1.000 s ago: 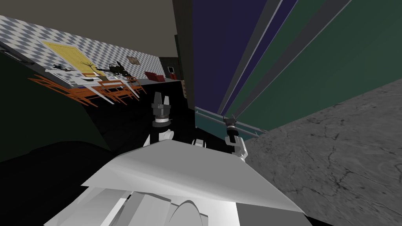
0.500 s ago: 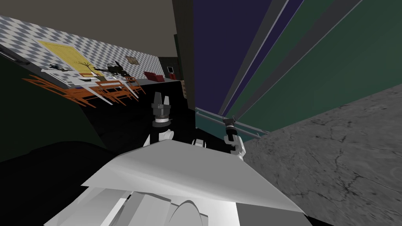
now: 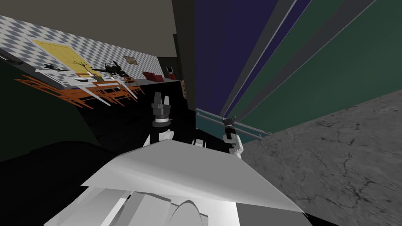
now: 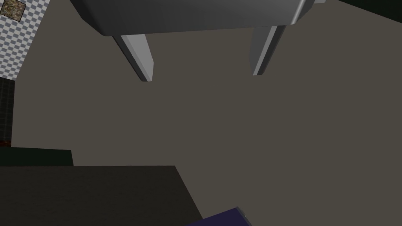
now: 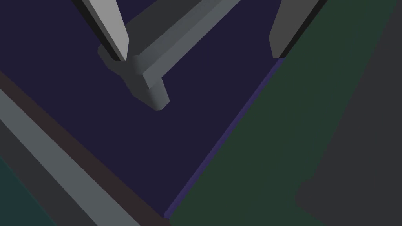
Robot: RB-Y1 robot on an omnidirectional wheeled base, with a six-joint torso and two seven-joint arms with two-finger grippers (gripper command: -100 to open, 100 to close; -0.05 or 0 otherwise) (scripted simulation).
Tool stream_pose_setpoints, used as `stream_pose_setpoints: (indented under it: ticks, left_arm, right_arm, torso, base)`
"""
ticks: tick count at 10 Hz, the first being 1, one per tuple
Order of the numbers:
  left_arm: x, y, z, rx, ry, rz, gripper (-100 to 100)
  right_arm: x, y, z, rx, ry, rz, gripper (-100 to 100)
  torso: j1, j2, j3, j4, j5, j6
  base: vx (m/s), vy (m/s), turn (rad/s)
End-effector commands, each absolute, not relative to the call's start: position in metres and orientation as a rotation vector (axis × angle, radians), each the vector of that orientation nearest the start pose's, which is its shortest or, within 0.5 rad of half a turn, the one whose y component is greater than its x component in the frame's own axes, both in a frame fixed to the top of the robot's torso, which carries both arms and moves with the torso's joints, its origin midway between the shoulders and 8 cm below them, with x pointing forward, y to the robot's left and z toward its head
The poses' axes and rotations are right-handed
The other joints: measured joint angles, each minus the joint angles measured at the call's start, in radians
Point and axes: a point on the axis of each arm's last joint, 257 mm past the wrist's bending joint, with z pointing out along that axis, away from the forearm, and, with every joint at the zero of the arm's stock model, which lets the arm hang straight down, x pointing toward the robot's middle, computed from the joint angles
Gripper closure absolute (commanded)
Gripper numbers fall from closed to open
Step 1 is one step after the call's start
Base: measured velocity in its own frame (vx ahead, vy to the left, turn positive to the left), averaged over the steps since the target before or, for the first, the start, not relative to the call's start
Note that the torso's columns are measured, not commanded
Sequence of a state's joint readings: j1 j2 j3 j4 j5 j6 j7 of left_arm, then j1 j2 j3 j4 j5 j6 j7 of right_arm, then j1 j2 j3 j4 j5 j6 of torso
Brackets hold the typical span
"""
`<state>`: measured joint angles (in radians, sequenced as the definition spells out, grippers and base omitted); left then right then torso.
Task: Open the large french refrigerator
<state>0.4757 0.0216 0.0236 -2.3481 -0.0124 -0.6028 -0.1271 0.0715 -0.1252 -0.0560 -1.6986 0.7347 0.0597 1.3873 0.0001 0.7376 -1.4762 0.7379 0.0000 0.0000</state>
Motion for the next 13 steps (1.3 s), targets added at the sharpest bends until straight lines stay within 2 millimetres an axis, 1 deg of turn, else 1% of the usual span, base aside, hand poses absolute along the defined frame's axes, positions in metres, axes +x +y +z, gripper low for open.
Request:
stream_pose_setpoints:
  ticks: [1, 4, 6, 8, 9, 10, 11, 12, 13]
  left_arm:
    - [0.310, 0.271, 0.079, -0.434, 0.524, -1.200, 0]
    - [0.310, 0.271, 0.079, -0.434, 0.524, -1.200, 0]
    - [0.310, 0.271, 0.079, -0.434, 0.524, -1.200, 0]
    - [0.310, 0.271, 0.079, -0.434, 0.524, -1.200, 0]
    - [0.310, 0.271, 0.079, -0.434, 0.524, -1.200, 0]
    - [0.310, 0.271, 0.079, -0.434, 0.524, -1.200, 0]
    - [0.310, 0.271, 0.079, -0.434, 0.524, -1.200, 0]
    - [0.310, 0.271, 0.079, -0.434, 0.524, -1.200, 0]
    - [0.310, 0.271, 0.079, -0.434, 0.524, -1.200, 0]
  right_arm:
    - [0.528, -0.306, -0.211, -0.498, 1.530, -0.690, -100]
    - [0.533, -0.303, -0.223, -0.559, 1.555, -0.763, -100]
    - [0.536, -0.294, -0.231, -0.576, 1.574, -0.783, -100]
    - [0.535, -0.297, -0.229, -0.572, 1.568, -0.778, -100]
    - [0.535, -0.297, -0.229, -0.571, 1.568, -0.777, 100]
    - [0.533, -0.305, -0.228, -0.554, 1.575, -0.793, 100]
    - [0.530, -0.314, -0.227, -0.538, 1.583, -0.809, 100]
    - [0.530, -0.314, -0.227, -0.538, 1.583, -0.809, 100]
    - [0.526, -0.322, -0.226, -0.521, 1.591, -0.825, 100]
  torso:
    - [0.000, 0.001, 0.001, 0.000, 0.000, 0.000]
    - [0.000, 0.000, 0.000, 0.000, 0.000, 0.000]
    - [0.000, 0.000, 0.000, 0.000, 0.000, 0.000]
    - [-0.002, 0.001, 0.001, 0.000, 0.000, 0.000]
    - [-0.002, 0.001, 0.001, 0.000, -0.001, 0.000]
    - [-0.001, 0.001, 0.001, 0.000, 0.000, 0.000]
    - [0.006, 0.001, 0.000, 0.000, 0.002, 0.000]
    - [0.010, 0.003, 0.002, 0.002, 0.004, 0.000]
    - [0.004, 0.002, 0.001, 0.001, 0.002, -0.001]
  base:
    - [0.026, 0.041, -0.013]
    - [0.034, 0.049, -0.020]
    - [0.026, 0.045, -0.012]
    - [0.007, 0.014, 0.000]
    - [0.000, 0.000, 0.000]
    - [0.005, 0.108, -0.117]
    - [-0.026, 0.218, -0.188]
    - [-0.008, 0.186, -0.070]
    - [-0.011, 0.224, -0.093]
